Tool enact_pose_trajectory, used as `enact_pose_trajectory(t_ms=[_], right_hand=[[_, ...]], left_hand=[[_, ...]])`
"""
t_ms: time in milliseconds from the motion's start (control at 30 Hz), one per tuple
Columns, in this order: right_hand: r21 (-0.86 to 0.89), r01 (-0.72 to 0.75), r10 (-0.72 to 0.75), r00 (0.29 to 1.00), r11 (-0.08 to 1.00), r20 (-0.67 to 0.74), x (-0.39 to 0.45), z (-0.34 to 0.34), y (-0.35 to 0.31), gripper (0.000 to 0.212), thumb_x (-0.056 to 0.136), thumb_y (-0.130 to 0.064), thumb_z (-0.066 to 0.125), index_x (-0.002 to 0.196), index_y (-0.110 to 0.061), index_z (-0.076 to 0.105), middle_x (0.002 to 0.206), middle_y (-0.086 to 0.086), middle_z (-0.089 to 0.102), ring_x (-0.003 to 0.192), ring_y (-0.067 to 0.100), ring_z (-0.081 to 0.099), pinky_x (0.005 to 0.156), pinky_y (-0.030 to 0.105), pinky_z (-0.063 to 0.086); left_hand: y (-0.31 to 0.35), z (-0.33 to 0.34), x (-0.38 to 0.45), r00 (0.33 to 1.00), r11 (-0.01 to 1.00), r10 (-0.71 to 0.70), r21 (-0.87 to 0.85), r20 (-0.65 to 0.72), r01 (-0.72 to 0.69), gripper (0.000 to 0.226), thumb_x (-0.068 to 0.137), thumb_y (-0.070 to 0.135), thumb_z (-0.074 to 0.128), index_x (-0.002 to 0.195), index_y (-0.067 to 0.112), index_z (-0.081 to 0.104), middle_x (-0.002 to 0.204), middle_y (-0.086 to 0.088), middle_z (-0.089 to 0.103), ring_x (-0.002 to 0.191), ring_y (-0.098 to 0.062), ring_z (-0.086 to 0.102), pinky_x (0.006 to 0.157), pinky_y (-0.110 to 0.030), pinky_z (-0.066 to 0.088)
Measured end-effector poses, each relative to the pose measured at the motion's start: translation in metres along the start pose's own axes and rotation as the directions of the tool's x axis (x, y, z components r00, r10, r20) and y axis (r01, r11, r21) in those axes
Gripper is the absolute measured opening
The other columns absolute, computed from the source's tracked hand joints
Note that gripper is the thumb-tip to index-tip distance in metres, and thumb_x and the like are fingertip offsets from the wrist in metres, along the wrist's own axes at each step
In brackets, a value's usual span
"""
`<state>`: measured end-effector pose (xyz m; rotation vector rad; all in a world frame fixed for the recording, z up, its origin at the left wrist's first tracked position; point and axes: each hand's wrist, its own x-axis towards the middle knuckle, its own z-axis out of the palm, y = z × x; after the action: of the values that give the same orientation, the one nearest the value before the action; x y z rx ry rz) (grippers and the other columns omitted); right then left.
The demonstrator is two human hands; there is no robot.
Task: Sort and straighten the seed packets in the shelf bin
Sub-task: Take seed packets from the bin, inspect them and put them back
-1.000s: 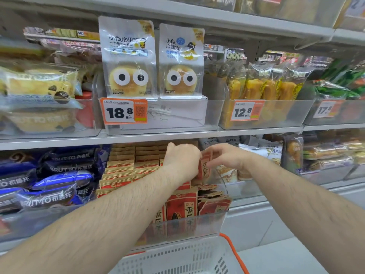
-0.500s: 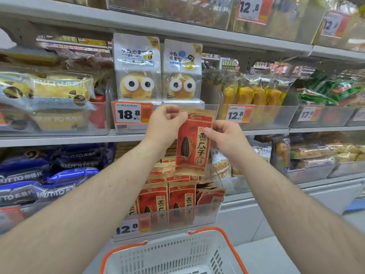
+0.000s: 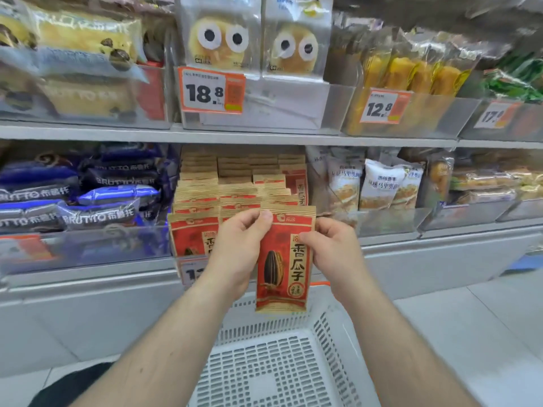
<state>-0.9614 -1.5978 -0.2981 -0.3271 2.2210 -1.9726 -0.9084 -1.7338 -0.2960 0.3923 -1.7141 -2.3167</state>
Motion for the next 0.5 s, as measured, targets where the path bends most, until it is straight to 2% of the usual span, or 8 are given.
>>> enact_pose_trajectory(t_ms=[100, 167, 267, 367, 500], right_hand=[[-0.010, -0.009, 0.009, 0.999, 1.000, -0.042, -0.008, 0.003, 0.018, 0.015, 0.091, -0.004, 0.062, 0.085, -0.012, 0.073, 0.079, 0.006, 0.076, 0.071, 0.018, 0.071, 0.059, 0.030, 0.053], [-0.009, -0.019, 0.018, 0.998, 1.000, -0.059, -0.010, 0.004, 0.030, 0.016, 0.096, -0.014, 0.059, 0.090, -0.006, 0.071, 0.084, 0.015, 0.074, 0.075, 0.027, 0.070, 0.062, 0.037, 0.055], [-0.076, 0.001, -0.006, 0.998, 0.997, -0.062, -0.010, 0.006, 0.040, 0.031, 0.101, -0.028, 0.054, 0.091, -0.002, 0.068, 0.087, 0.020, 0.073, 0.079, 0.034, 0.071, 0.071, 0.050, 0.057], [-0.100, 0.036, -0.041, 0.998, 0.994, -0.056, -0.013, 0.008, 0.039, 0.035, 0.102, -0.031, 0.051, 0.088, -0.004, 0.069, 0.084, 0.018, 0.073, 0.072, 0.024, 0.067, 0.067, 0.042, 0.054], [0.007, 0.013, -0.013, 1.000, 1.000, -0.017, -0.020, 0.005, 0.036, 0.037, 0.103, -0.030, 0.048, 0.089, -0.006, 0.072, 0.085, 0.017, 0.074, 0.081, 0.030, 0.072, 0.077, 0.047, 0.055]], left_hand=[[-0.019, -0.005, -0.003, 1.000, 1.000, -0.026, 0.015, -0.005, 0.026, 0.021, 0.103, 0.018, 0.053, 0.097, 0.012, 0.073, 0.086, -0.006, 0.077, 0.073, -0.018, 0.074, 0.055, -0.024, 0.055], [-0.028, -0.007, -0.004, 0.999, 0.999, -0.051, 0.008, 0.010, 0.051, 0.021, 0.103, 0.017, 0.053, 0.101, 0.010, 0.072, 0.092, -0.009, 0.078, 0.080, -0.020, 0.075, 0.060, -0.025, 0.058], [-0.035, -0.008, -0.004, 0.995, 0.995, -0.091, -0.026, 0.027, 0.092, 0.022, 0.104, 0.019, 0.051, 0.106, 0.008, 0.070, 0.096, -0.010, 0.078, 0.086, -0.023, 0.075, 0.067, -0.030, 0.060], [-0.038, -0.008, -0.006, 0.995, 0.992, -0.093, -0.078, 0.023, 0.094, 0.025, 0.106, 0.024, 0.048, 0.110, 0.011, 0.069, 0.098, -0.009, 0.078, 0.091, -0.024, 0.075, 0.077, -0.037, 0.062], [-0.039, -0.008, -0.013, 0.991, 0.971, -0.131, -0.201, 0.026, 0.134, 0.031, 0.103, 0.028, 0.049, 0.114, 0.008, 0.069, 0.103, -0.013, 0.076, 0.094, -0.028, 0.075, 0.075, -0.039, 0.063]])
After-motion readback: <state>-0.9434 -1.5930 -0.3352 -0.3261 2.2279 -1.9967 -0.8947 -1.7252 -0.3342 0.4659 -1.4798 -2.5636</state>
